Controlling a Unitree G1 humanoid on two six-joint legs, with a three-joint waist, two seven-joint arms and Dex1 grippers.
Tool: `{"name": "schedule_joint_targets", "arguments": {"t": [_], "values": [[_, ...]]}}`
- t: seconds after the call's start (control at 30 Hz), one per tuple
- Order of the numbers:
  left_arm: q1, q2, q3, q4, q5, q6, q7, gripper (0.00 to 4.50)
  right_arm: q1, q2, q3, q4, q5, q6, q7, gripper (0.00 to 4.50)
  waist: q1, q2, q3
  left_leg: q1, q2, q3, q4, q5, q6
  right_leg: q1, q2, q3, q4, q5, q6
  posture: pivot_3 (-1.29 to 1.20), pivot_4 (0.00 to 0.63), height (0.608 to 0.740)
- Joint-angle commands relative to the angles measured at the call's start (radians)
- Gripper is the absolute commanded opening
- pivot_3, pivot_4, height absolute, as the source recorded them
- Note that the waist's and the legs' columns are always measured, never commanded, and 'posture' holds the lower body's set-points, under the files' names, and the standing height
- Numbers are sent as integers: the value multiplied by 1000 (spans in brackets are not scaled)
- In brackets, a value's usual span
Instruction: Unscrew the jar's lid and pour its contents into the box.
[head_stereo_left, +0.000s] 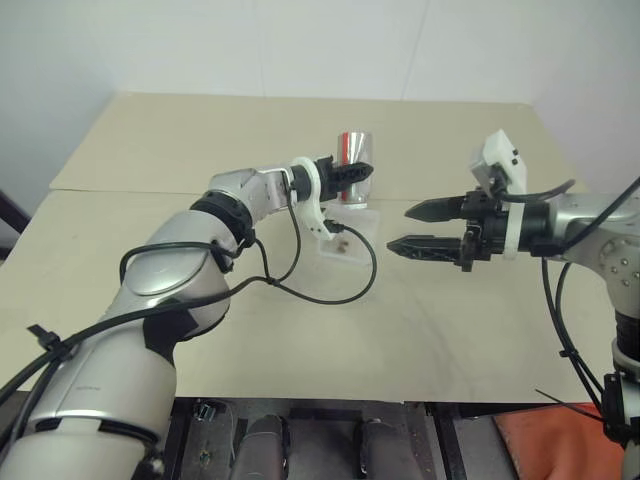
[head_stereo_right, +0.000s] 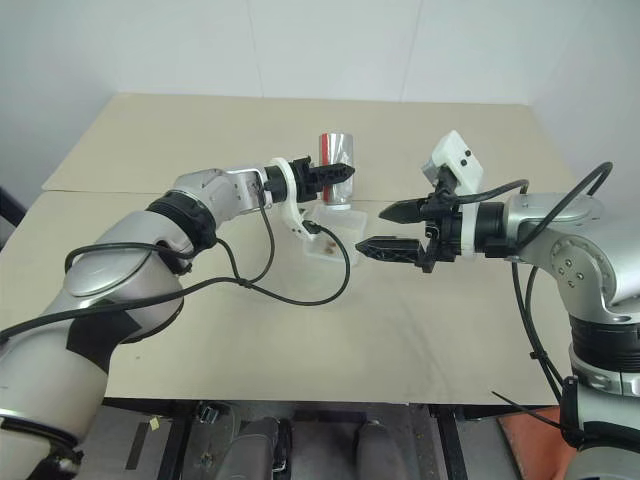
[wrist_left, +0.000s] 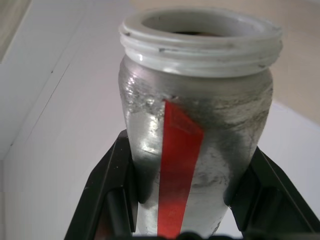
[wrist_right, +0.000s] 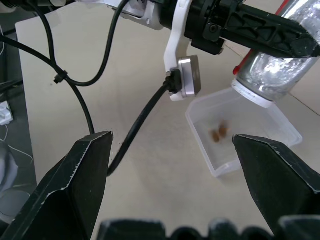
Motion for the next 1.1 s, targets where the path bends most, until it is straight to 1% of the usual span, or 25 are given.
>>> {"name": "schedule_joint_targets", "arguments": {"t": [0.03,0.17,0.27,0.47,0.5,0.53,0.6,0.63,0.67,0.73,0.77,0.83,0.9,0.97,1.03,1.1], "values": [[-31,-2,4,5,-6,19,24,1959,5,-5,-46,-35,30,8,-19,4445,1,0,0,0,0,0,0,0,0,0,0,0,0,0,0,0,150,740],[-19,16,47,1,-63,-36,-21,1959,11,-6,-41,-33,35,-3,-33,4445,3,0,0,0,0,0,0,0,0,0,0,0,0,0,0,0,150,740],[-5,50,134,5,-164,-82,-75,1959,15,1,-43,-32,38,-8,-44,4445,1,0,0,0,0,0,0,0,0,0,0,0,0,0,0,0,150,740],[34,150,404,-11,-460,-123,-299,1959,30,11,-52,-18,36,-35,-58,4445,-7,0,0,0,0,0,0,0,0,0,0,0,1,0,0,0,150,740],[52,165,445,-23,-509,-132,-344,1959,31,15,-52,-15,35,-39,-59,4445,-7,0,0,0,1,0,0,0,0,0,0,0,1,0,0,0,150,740],[82,177,507,-36,-587,-148,-419,1959,30,23,-50,-10,31,-46,-62,4445,-7,0,0,0,0,0,1,0,0,0,0,0,1,0,0,0,150,740],[142,188,607,-71,-716,-176,-543,1959,24,35,-46,0,24,-55,-69,4445,-6,1,0,1,1,0,1,0,0,1,0,0,4,0,0,0,150,740],[173,192,649,-95,-765,-173,-580,1959,23,41,-41,2,17,-66,-72,4445,-6,1,0,1,1,0,2,0,0,1,0,0,6,0,0,0,150,740],[212,186,709,-129,-846,-163,-639,1959,28,51,-41,0,3,-95,-77,4445,-4,1,0,1,1,0,3,0,0,1,0,0,7,0,0,0,150,740],[286,166,824,-221,-1000,-97,-757,1959,34,81,-48,4,-23,-145,-100,4445,-3,1,0,1,1,0,4,0,0,1,0,-1,7,0,0,0,150,740],[330,150,886,-286,-1089,-25,-830,1959,35,90,-51,11,-32,-166,-100,4445,-2,1,0,0,2,0,6,0,0,1,0,-2,8,0,0,0,150,740],[417,120,987,-435,-1243,144,-949,1959,40,95,-47,23,-50,-209,-82,4445,-1,1,0,-3,2,-1,11,0,1,2,0,-3,9,0,0,0,150,740],[505,91,1076,-618,-1381,374,-1027,1959,45,88,-40,30,-61,-232,-64,4445,-6,1,0,-3,2,-1,13,-1,1,2,0,-3,9,0,1,0,150,740],[595,90,1109,-789,-1459,530,-1098,1959,43,84,-32,38,-70,-239,-56,4445,-9,1,0,-3,3,-2,13,-1,1,3,1,-3,10,1,1,0,150,740],[670,76,1153,-956,-1566,703,-1139,1959,42,84,-27,44,-86,-246,-60,4445,-14,1,-1,-1,3,-2,13,-1,1,2,1,-2,11,1,1,0,150,740],[732,54,1196,-1074,-1648,819,-1143,1959,42,86,-28,45,-93,-248,-61,4445,-19,1,-1,-1,3,-3,13,0,1,2,1,-2,12,1,1,0,150,740]]}}
